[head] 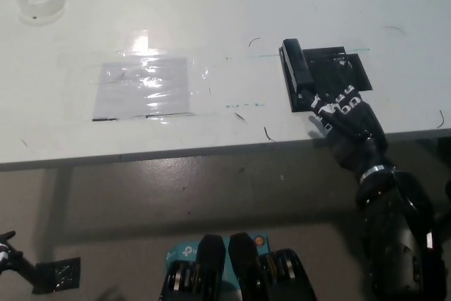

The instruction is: A stapler is kept infront of the robot on the black mark on the desk and the robot uses its right hand to lift the top of the stapler to open it

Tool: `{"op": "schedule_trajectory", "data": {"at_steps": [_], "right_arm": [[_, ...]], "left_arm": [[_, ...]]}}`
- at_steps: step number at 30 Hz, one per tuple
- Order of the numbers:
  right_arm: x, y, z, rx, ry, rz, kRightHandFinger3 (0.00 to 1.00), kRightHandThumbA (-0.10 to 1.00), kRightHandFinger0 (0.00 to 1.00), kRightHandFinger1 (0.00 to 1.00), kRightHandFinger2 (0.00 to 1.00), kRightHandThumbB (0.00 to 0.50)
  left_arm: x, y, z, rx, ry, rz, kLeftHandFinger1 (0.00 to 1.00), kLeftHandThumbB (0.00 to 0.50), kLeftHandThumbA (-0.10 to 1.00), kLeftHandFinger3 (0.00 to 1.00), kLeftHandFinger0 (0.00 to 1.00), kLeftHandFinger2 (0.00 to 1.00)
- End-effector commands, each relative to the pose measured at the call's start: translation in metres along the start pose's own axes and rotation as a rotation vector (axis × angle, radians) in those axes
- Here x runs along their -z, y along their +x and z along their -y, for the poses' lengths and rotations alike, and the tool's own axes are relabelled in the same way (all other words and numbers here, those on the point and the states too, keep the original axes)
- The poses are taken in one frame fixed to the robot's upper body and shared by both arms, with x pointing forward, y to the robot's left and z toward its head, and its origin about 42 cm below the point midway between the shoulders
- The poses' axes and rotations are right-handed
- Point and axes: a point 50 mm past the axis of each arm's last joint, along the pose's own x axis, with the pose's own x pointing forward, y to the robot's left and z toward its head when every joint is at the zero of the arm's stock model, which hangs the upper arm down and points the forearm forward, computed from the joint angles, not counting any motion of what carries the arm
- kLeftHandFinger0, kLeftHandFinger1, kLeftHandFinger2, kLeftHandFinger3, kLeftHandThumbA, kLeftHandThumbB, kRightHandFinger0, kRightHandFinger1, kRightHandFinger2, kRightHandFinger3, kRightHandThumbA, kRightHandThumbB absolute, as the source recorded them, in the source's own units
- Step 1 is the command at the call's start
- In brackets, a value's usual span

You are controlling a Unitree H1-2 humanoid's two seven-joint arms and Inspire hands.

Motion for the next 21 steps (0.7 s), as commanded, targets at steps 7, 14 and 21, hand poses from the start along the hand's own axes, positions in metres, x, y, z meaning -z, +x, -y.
{"op": "schedule_trajectory", "data": {"at_steps": [7, 14, 21], "right_arm": [[-0.011, 0.008, -0.041, 0.002, 0.367, -0.008, 1.00, 1.00, 0.95, 1.00, 1.00, 0.085], [-0.012, 0.011, -0.045, 0.003, 0.415, -0.019, 1.00, 1.00, 0.93, 1.00, 1.00, 0.098], [-0.018, 0.018, -0.047, 0.030, 0.432, -0.015, 1.00, 1.00, 0.91, 1.00, 1.00, 0.101]], "left_arm": [[-0.013, 0.002, -0.004, -0.001, 0.002, 0.050, 0.50, 0.000, 0.47, 0.90, 0.44, 0.70], [-0.012, 0.002, -0.004, -0.002, -0.004, 0.056, 0.51, 0.010, 0.51, 0.90, 0.44, 0.71], [-0.011, 0.002, -0.004, -0.004, -0.003, 0.062, 0.49, 0.014, 0.57, 0.89, 0.42, 0.69]]}}
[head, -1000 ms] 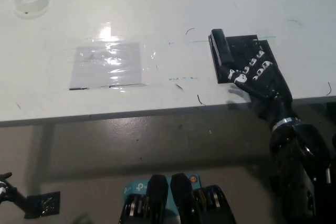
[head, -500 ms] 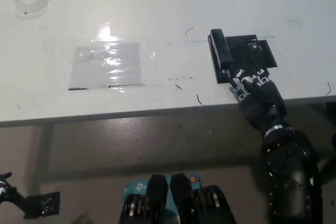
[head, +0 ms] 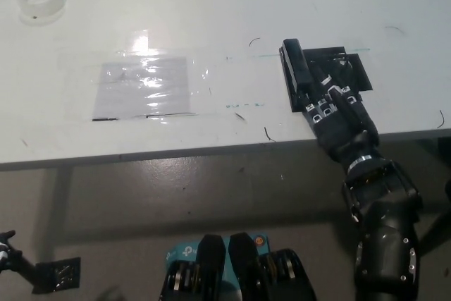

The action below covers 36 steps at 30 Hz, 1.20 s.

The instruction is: A stapler is kept infront of the robot on the black mark on the desk and the robot uses its right hand to lift the top of the stapler to open it

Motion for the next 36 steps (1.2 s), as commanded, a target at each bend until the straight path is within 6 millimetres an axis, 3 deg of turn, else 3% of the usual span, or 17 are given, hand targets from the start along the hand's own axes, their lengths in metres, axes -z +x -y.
{"op": "schedule_trajectory", "data": {"at_steps": [1, 8, 16, 20, 29, 36], "right_arm": [[-0.006, 0.008, -0.030, -0.049, 0.057, 0.003, 1.00, 1.00, 0.92, 1.00, 1.00, 0.099], [-0.009, 0.012, -0.023, -0.017, 0.109, 0.010, 1.00, 1.00, 0.97, 1.00, 1.00, 0.088], [-0.005, 0.019, -0.014, 0.028, 0.097, 0.000, 1.00, 1.00, 0.95, 1.00, 1.00, 0.084], [-0.003, 0.021, -0.011, 0.050, 0.097, -0.005, 1.00, 1.00, 0.93, 1.00, 1.00, 0.089], [-0.001, 0.030, -0.010, 0.050, 0.094, -0.013, 1.00, 1.00, 0.98, 1.00, 1.00, 0.082], [-0.002, 0.035, -0.012, 0.062, 0.088, -0.014, 1.00, 1.00, 0.95, 1.00, 1.00, 0.089]], "left_arm": [[-0.010, 0.002, -0.004, 0.000, -0.001, 0.060, 0.50, 0.015, 0.58, 0.89, 0.42, 0.70], [-0.008, 0.001, -0.003, -0.003, -0.010, 0.063, 0.51, 0.008, 0.61, 0.89, 0.42, 0.71], [-0.007, -0.002, -0.001, -0.009, -0.024, 0.061, 0.52, 0.003, 0.64, 0.87, 0.44, 0.69], [-0.007, -0.002, -0.001, -0.017, -0.033, 0.054, 0.51, 0.027, 0.63, 0.86, 0.41, 0.68], [-0.005, -0.004, -0.002, -0.022, -0.032, 0.055, 0.50, 0.023, 0.65, 0.88, 0.41, 0.68], [0.000, -0.009, -0.003, -0.014, -0.041, 0.052, 0.48, 0.016, 0.66, 0.88, 0.41, 0.69]]}}
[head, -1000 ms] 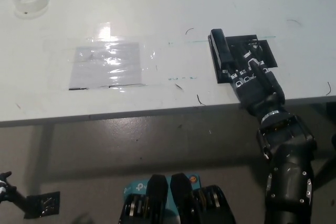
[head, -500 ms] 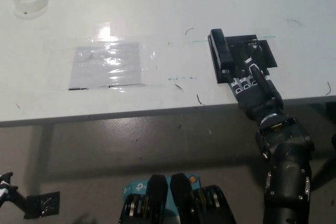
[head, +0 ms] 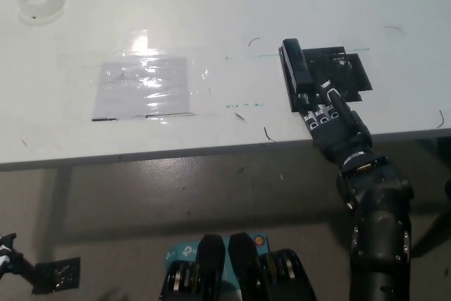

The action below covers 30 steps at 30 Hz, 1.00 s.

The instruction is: A stapler is kept infront of the robot on the black mark on the desk and the robot uses its right hand to lift the top of the stapler to open it

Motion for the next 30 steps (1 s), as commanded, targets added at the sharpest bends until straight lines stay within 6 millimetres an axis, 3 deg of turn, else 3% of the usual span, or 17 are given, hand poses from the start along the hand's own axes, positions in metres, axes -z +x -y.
{"op": "schedule_trajectory", "data": {"at_steps": [1, 8, 9, 16, 23, 25, 27, 30], "right_arm": [[-0.008, 0.006, -0.035, -0.074, 0.003, 0.033, 1.00, 1.00, 0.94, 1.00, 1.00, 0.093], [-0.011, 0.010, -0.042, -0.087, 0.000, 0.039, 1.00, 1.00, 0.96, 1.00, 1.00, 0.091], [-0.014, 0.014, -0.050, -0.081, -0.011, 0.046, 1.00, 1.00, 0.93, 1.00, 1.00, 0.092], [-0.023, 0.024, -0.067, -0.098, -0.020, 0.057, 1.00, 1.00, 0.94, 1.00, 1.00, 0.112], [-0.025, 0.031, -0.089, -0.113, -0.033, 0.063, 1.00, 1.00, 0.87, 0.99, 1.00, 0.103], [-0.024, 0.030, -0.098, -0.118, -0.037, 0.067, 1.00, 1.00, 0.86, 0.97, 1.00, 0.099], [-0.024, 0.029, -0.118, -0.156, -0.062, 0.077, 1.00, 1.00, 0.79, 0.93, 0.99, 0.101], [-0.028, 0.025, -0.145, -0.199, -0.062, 0.084, 1.00, 1.00, 0.80, 0.94, 1.00, 0.101]], "left_arm": [[-0.005, -0.004, -0.004, -0.004, -0.008, 0.049, 0.50, 0.030, 0.67, 0.89, 0.42, 0.70], [0.001, -0.010, -0.005, -0.008, -0.002, 0.032, 0.51, 0.037, 0.69, 0.88, 0.42, 0.71], [0.001, -0.012, -0.005, -0.003, 0.001, 0.035, 0.50, 0.008, 0.69, 0.88, 0.41, 0.69], [0.005, -0.015, -0.005, -0.009, 0.004, 0.013, 0.52, 0.027, 0.69, 0.88, 0.42, 0.70], [0.008, -0.019, -0.008, -0.008, 0.000, 0.009, 0.53, 0.020, 0.70, 0.89, 0.43, 0.71], [0.011, -0.019, -0.008, -0.011, -0.003, 0.004, 0.52, 0.022, 0.69, 0.88, 0.42, 0.70], [0.011, -0.020, -0.008, -0.007, 0.000, 0.007, 0.50, 0.022, 0.70, 0.87, 0.41, 0.69], [0.013, -0.022, -0.009, -0.014, -0.008, -0.005, 0.52, 0.037, 0.70, 0.87, 0.42, 0.70]]}}
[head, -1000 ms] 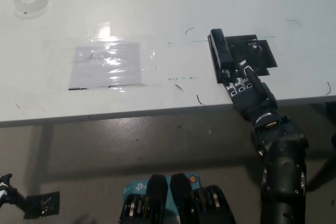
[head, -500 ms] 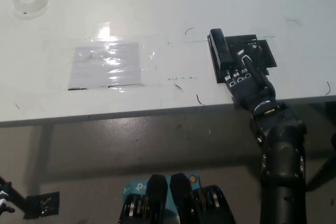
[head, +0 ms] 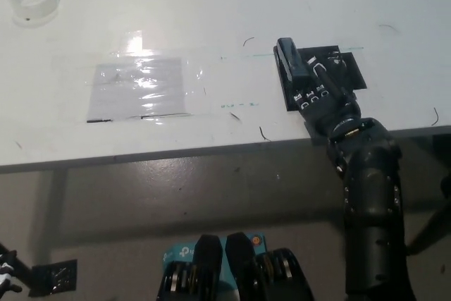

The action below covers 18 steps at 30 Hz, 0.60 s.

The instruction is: A stapler is kept infront of the robot on the black mark on the desk and the robot uses its right hand to lift the top of the stapler to open it

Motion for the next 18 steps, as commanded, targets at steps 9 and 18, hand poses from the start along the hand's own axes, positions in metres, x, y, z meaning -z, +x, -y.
{"op": "schedule_trajectory", "data": {"at_steps": [9, 18], "right_arm": [[-0.054, -0.036, -0.194, -0.378, -0.061, 0.174, 1.00, 1.00, 0.77, 0.90, 0.94, 0.123], [-0.070, -0.054, -0.258, -0.471, -0.124, 0.231, 1.00, 1.00, 0.74, 0.87, 0.93, 0.135]], "left_arm": [[0.000, -0.007, -0.008, -0.014, -0.006, 0.026, 0.50, 0.033, 0.69, 0.86, 0.40, 0.68], [0.002, -0.011, -0.007, -0.014, -0.005, 0.014, 0.52, 0.038, 0.72, 0.89, 0.42, 0.69]]}}
